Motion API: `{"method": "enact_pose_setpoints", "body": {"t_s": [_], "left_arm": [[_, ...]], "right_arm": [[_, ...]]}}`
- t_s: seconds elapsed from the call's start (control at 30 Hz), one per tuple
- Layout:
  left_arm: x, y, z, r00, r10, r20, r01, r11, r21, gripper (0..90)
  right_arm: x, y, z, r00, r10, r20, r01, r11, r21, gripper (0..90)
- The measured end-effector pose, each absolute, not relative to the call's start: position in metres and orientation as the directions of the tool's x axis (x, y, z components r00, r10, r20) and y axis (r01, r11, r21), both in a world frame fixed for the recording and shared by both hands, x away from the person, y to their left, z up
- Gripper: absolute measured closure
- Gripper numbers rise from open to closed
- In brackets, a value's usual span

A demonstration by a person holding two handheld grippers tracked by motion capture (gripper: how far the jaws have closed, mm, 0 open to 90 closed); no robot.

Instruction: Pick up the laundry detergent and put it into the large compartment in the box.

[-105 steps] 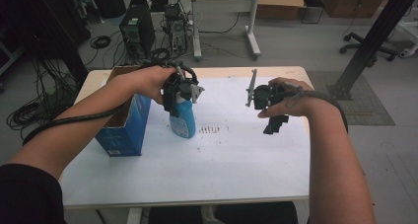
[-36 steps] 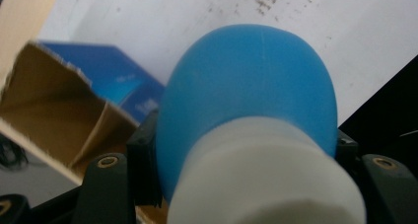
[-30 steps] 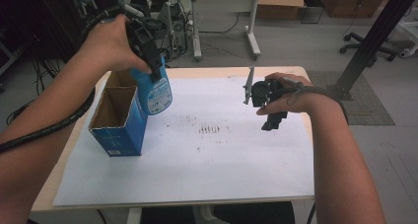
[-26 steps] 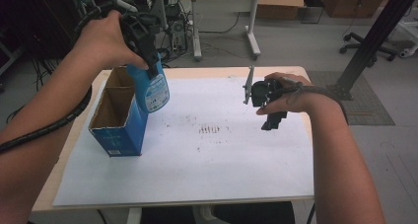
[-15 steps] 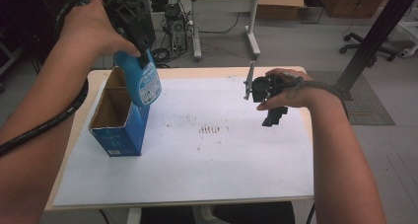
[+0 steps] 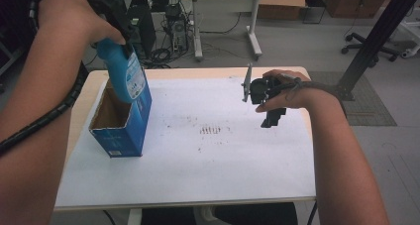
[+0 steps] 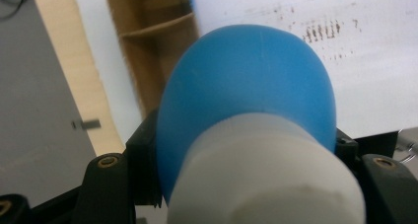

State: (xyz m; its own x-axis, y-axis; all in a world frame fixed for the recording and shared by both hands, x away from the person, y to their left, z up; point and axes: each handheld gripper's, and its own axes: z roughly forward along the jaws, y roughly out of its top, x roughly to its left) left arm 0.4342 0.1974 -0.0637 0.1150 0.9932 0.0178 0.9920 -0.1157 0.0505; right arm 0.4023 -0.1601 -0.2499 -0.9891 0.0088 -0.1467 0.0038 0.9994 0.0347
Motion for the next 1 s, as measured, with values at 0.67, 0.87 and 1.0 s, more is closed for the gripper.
{"method": "enact_pose_setpoints", "body": {"t_s": [0.67,0.87,1.0], "left_arm": [[0.424,0.238,-0.065,-0.077,0.995,0.057,0.993,0.072,0.095,37.6],[0.427,0.242,-0.078,-0.085,0.996,0.04,0.992,0.081,0.092,37.6],[0.428,0.244,-0.088,-0.075,0.996,0.041,0.994,0.072,0.078,37.6]], "right_arm": [[0.4,-0.155,-0.25,-0.988,-0.016,-0.155,-0.023,0.999,0.043,6.5],[0.4,-0.154,-0.25,-0.988,-0.018,-0.155,-0.025,0.999,0.044,6.6],[0.399,-0.153,-0.249,-0.988,-0.022,-0.156,-0.029,0.999,0.045,6.5]]}}
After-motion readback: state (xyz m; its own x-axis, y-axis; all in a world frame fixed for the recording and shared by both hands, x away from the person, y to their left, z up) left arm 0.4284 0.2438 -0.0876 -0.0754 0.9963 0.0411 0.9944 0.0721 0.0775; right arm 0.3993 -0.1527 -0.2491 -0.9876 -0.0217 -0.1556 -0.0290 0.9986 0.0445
